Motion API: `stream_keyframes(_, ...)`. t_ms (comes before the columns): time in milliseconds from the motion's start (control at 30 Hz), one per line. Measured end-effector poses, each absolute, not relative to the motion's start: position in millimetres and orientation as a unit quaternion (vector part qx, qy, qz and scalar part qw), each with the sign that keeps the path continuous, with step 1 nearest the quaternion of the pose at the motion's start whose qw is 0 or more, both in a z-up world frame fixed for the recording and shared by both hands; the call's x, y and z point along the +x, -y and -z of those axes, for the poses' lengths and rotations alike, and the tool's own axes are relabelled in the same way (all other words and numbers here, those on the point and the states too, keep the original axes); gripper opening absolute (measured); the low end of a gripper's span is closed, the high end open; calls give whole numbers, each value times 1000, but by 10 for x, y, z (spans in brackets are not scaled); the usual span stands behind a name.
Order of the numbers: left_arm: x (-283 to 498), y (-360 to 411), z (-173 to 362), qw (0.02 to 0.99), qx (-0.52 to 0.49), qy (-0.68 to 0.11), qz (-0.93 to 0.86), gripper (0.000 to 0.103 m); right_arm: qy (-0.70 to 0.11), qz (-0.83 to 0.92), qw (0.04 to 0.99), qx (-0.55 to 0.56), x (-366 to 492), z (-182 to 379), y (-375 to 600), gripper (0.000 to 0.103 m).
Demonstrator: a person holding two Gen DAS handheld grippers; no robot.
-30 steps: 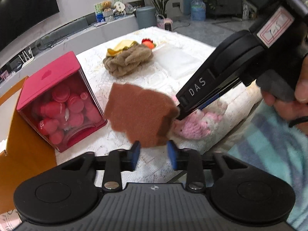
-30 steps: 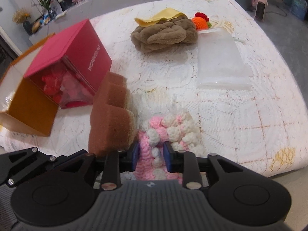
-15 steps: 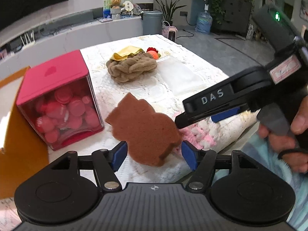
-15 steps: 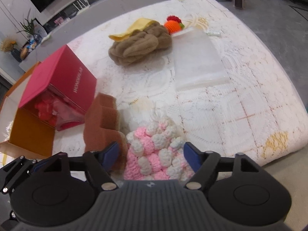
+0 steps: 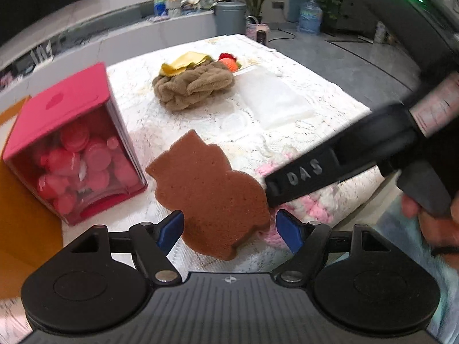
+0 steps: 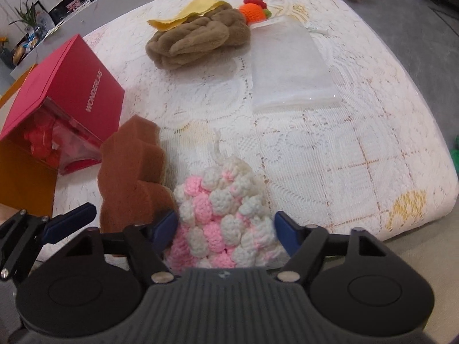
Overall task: Organize soft objects
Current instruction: 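Lift the sponge with the left gripper while the right gripper lifts the hat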
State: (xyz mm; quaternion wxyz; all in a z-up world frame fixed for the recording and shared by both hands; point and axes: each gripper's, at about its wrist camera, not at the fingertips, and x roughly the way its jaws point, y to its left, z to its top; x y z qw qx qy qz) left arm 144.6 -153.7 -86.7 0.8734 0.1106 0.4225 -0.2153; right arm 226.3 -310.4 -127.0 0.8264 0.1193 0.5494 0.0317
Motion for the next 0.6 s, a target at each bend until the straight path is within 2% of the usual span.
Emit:
stream_keyframes(67,1484,1503,882,872,92,-434,206,87,-547,-29,830,109,2247,1272,3081,57)
stream_keyframes(133,1532,1462,910,870,73,-447,198,90,-543,-34,833,100,2230,1264,3058,53)
stream_keyframes(300,1644,1406,964,863,28,-466,193,90,-539,-40,834,108,2230,1261,3081,47)
stream_keyframes(500,1613,1415,969,866,22,-457,199,76,-527,-41,843,96,2174,1218,3042,36)
stream_keyframes(533,1599,1410,946,868,22,-454,200,75,-523,-41,846,94,2154,1202,3040,32)
stream_keyframes(567,1582,1404,917,870,25,-451,197,74,-517,-41,850,94,2129,1179,3050,19)
stream_keyframes(600,1563,1395,892,871,28,-447,200,73,-509,-38,855,95,2099,1149,3066,15)
